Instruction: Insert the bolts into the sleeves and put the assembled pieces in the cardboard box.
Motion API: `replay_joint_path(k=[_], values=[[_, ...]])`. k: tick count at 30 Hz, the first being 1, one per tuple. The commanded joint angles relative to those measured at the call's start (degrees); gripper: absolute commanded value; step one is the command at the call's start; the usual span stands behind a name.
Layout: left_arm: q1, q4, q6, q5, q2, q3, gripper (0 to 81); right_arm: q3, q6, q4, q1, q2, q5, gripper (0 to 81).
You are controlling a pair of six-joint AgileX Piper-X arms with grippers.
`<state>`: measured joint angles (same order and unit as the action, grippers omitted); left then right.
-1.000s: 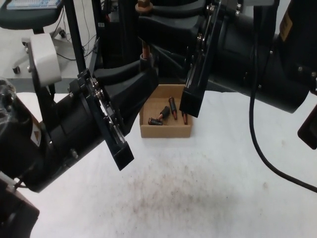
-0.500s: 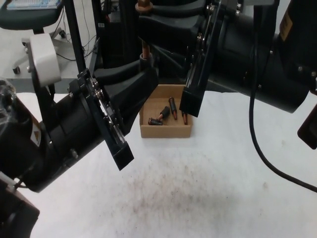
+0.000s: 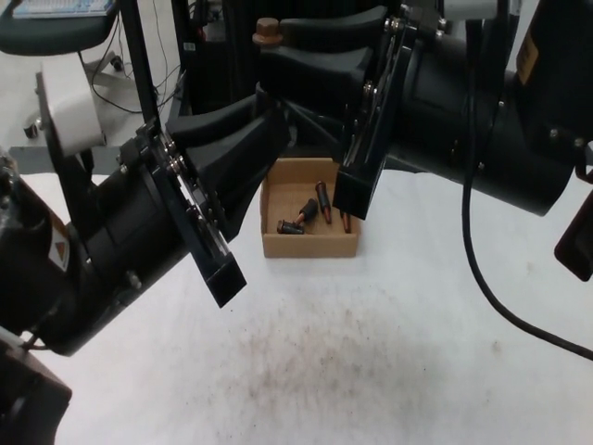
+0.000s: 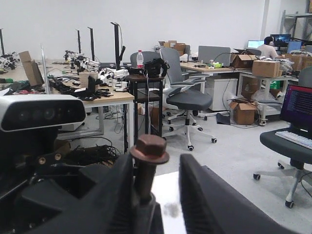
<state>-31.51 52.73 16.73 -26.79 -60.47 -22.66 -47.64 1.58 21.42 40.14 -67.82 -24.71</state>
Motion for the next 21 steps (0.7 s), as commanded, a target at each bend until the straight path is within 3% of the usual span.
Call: replay_joint_path(k=[1, 13, 18, 21], values=[[0.0, 2.4, 0.4, -0.2, 0.7, -0.6, 0.3, -0.1, -0.3, -0.2, -0.3, 0.1, 0.8, 31.1], [0.0, 2.9, 0.4, -0.7, 0.9, -0.6, 0.3, -0.1, -0.3, -2.2, -0.3, 0.1, 3.6, 31.4], [0.0, 3.7, 0.4, -0.7, 0.9, -0.6, 0.3, -0.1, -0.3, -8.3, -0.3, 0.1, 3.6, 44.6], [0.0, 3.7, 0.4, -0.7, 0.9, -0.6, 0.3, -0.1, -0.3, -7.8, -0.3, 0.1, 4.3, 46.9]])
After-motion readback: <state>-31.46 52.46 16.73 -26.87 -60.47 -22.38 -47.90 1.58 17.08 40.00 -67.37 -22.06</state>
